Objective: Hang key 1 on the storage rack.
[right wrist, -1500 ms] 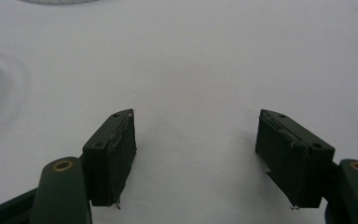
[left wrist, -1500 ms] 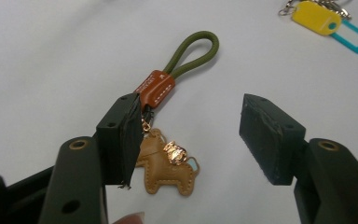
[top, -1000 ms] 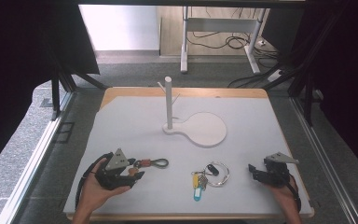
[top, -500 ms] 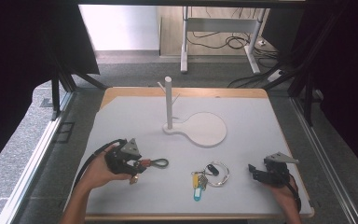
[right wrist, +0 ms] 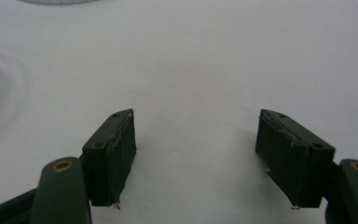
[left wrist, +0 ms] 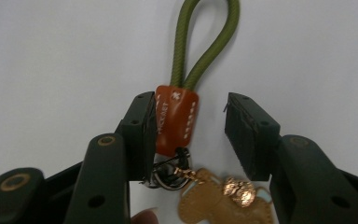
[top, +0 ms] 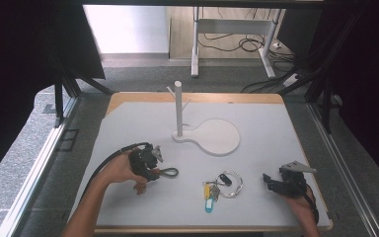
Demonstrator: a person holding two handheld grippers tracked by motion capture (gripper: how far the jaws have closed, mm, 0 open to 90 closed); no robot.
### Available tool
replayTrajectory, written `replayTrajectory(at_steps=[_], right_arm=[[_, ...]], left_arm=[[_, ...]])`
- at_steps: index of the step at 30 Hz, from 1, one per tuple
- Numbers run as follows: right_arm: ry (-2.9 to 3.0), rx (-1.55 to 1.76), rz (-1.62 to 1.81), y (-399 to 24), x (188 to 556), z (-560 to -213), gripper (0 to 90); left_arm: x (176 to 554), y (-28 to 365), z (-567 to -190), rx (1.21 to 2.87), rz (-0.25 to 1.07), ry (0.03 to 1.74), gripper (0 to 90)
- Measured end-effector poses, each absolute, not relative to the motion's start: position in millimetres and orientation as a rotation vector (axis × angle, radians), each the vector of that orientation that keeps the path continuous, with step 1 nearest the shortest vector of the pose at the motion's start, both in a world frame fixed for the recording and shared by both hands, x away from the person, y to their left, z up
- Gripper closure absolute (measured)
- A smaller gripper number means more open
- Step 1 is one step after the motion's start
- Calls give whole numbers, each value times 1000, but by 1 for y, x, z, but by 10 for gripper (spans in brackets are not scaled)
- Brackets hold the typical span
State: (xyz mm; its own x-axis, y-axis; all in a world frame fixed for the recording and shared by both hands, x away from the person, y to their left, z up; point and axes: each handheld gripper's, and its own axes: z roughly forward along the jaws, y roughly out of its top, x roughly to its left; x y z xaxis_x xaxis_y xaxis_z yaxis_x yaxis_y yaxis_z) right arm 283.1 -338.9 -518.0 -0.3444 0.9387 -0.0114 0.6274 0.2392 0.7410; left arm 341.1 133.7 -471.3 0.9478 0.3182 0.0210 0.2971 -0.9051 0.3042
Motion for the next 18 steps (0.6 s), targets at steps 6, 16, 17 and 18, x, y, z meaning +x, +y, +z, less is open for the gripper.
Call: replayTrajectory(at_steps=[6, 16, 17, 18], right_arm=[[2056, 1428, 898, -338, 283, -518, 287], [2056, 1426, 895, -338, 283, -518, 287], [2056, 1427, 896, -338, 283, -518, 287], [2056, 1426, 895, -338, 283, -518, 287]], left_arm=[[347, 127, -478, 2860, 99, 425, 575], [356, 133, -483, 2850, 50, 430, 580], [357, 133, -483, 2850, 45, 426, 580], [357, 133, -483, 2849, 29, 416, 603]])
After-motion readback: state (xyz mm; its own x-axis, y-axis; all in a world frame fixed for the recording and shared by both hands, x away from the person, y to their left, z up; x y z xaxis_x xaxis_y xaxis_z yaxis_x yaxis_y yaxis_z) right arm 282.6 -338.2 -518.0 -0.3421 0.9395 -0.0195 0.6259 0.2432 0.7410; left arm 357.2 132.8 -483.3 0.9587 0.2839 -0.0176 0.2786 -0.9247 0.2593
